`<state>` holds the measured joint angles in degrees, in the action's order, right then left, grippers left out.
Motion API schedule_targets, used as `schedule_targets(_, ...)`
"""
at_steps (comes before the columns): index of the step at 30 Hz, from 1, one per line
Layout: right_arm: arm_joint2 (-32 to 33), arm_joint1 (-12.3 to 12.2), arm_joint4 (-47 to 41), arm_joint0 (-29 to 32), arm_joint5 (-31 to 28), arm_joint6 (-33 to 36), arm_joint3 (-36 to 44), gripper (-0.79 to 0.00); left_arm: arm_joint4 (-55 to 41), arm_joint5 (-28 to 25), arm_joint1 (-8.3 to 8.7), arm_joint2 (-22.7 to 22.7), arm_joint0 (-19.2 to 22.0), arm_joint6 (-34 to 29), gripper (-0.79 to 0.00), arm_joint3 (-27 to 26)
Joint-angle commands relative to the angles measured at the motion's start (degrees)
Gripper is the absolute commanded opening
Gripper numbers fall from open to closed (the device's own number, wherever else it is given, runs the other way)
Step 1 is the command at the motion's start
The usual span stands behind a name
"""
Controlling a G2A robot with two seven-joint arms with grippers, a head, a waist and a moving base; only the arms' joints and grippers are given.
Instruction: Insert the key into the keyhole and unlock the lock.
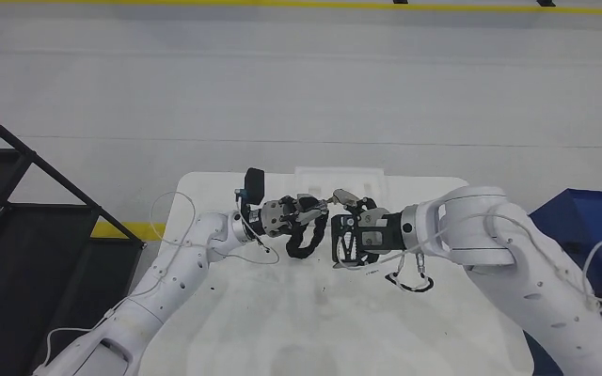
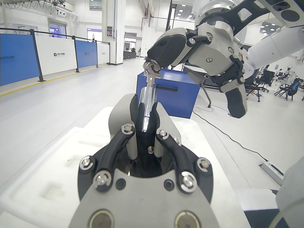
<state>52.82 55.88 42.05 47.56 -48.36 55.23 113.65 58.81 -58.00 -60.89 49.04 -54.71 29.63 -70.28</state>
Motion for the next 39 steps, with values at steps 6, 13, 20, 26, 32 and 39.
schedule_targets(6, 0.3, -1.1, 4.0, -1.1, -4.8, -4.1, -0.2, 0.000, 1.8, 0.0, 0.02, -1.5, -0.1, 0.2, -0.785, -1.1)
schedule_targets(13, 1.1, -2.6, 11.6, -0.9, -9.2, -8.6, -0.1, 0.000, 1.1, 0.0, 0.61, -4.0, 1.1, 0.1, -0.785, -0.6)
schedule_targets(20, 2.9, -3.2, 18.3, 1.6, -8.7, -12.1, 2.3, -0.382, 0.9, 0.0, 1.51, -6.5, 2.1, 0.0, -0.785, -0.8)
schedule_targets(26, 3.3, -3.4, 22.2, 2.7, -8.6, -14.6, 3.3, -0.394, 0.6, 0.0, 2.28, -8.3, 2.9, 0.5, -0.785, -1.2)
schedule_targets(32, 3.3, -3.5, 26.5, 3.7, -7.1, -15.8, 4.9, -0.443, 0.2, 0.0, 3.00, -9.9, 3.6, 1.2, -0.785, -1.4)
schedule_targets(39, 3.3, -3.7, 29.7, 4.6, -6.0, -15.7, 6.5, -0.493, -0.1, 0.0, 3.78, -11.4, 4.4, 2.4, -0.785, -1.9)
